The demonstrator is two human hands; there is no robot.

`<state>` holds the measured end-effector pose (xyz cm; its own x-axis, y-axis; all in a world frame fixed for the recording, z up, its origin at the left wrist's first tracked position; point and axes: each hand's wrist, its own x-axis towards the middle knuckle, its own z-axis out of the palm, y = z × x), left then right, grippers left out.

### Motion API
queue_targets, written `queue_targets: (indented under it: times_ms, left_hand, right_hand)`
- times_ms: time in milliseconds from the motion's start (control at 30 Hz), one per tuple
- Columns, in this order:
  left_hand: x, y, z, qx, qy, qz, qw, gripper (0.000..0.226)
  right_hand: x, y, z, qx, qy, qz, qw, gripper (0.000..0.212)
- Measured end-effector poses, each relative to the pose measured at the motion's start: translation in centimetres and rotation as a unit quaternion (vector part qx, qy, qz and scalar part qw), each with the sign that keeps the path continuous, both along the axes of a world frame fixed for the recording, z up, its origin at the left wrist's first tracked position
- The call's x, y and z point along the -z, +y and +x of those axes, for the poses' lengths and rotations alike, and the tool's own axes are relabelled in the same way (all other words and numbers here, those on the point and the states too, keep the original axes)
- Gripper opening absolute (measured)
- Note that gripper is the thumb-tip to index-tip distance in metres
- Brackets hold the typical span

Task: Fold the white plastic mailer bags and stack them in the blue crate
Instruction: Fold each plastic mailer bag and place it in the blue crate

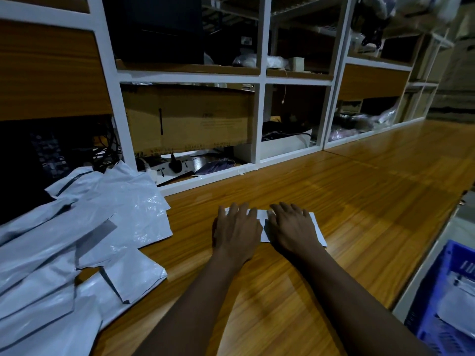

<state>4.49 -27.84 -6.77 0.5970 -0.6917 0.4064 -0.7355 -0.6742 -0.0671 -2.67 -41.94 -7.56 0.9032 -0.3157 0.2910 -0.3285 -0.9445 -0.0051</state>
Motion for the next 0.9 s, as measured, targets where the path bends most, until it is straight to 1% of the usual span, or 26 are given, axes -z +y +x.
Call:
queue_targets:
  times_ms: [67,167,200,267,333,433,467,500,567,633,733,800,900]
  left_hand:
    - [0.2,-1.4,-0.3,0.032,0.002,0.009,0.999,0.04]
    - [0.3,-2.8,0.1,0.049,0.033,0.019,0.998,0.051]
    - [0.4,-3.0,0.5,0.053,0.035,0.023,0.998,0.053]
    - [0.8,-3.3,1.4,0.056,0.031,0.039,0.997,0.054]
    - [1.3,-3.2,2.2,0.051,0.038,0.056,0.996,0.056]
    - [1.8,-3.1,2.8,0.065,0.04,0.049,0.996,0.077]
    - [1.7,-3.0,2.7,0.073,0.033,0.042,0.996,0.082]
    - [1.6,-3.0,2.6,0.075,0.036,0.054,0.995,0.085]
    - [1.4,-2.9,2.4,0.065,0.063,0.086,0.992,0.082]
    - [1.3,-2.9,2.5,0.056,0.075,0.096,0.991,0.08]
    - [1.5,-3.1,2.8,0.057,0.082,0.084,0.991,0.089]
    - [1.5,-3.2,2.8,0.054,0.094,0.079,0.991,0.083]
    - [1.2,-3.2,2.8,0.05,0.122,0.08,0.988,0.06]
  right_hand:
    - [0.2,-0.1,0.3,-0.015,-0.017,0.004,1.0,0.058]
    - [0.4,-0.3,0.3,-0.03,-0.022,0.045,0.998,0.06]
    - [0.4,-0.3,0.4,-0.03,-0.019,0.042,0.998,0.062]
    - [0.3,-0.6,0.4,-0.028,0.011,0.041,0.999,0.066]
    - [0.2,-0.9,0.5,-0.03,0.031,0.031,0.999,0.063]
    - [0.1,-1.0,0.5,-0.031,0.054,0.006,0.998,0.059]
    - [0.2,-1.1,0.6,-0.028,0.062,0.001,0.998,0.058]
    - [0.2,-1.2,0.7,-0.026,0.069,-0.006,0.997,0.058]
    - [0.2,-1.2,0.9,-0.02,0.088,-0.011,0.996,0.058]
    - [0.1,-1.3,1.1,-0.016,0.109,-0.008,0.994,0.059]
    - [0.0,-1.4,1.3,-0.014,0.118,-0.005,0.993,0.059]
    - [0.2,-1.5,1.3,-0.013,0.116,-0.004,0.993,0.059]
    - [0.3,-1.5,1.4,-0.003,0.122,0.003,0.992,0.059]
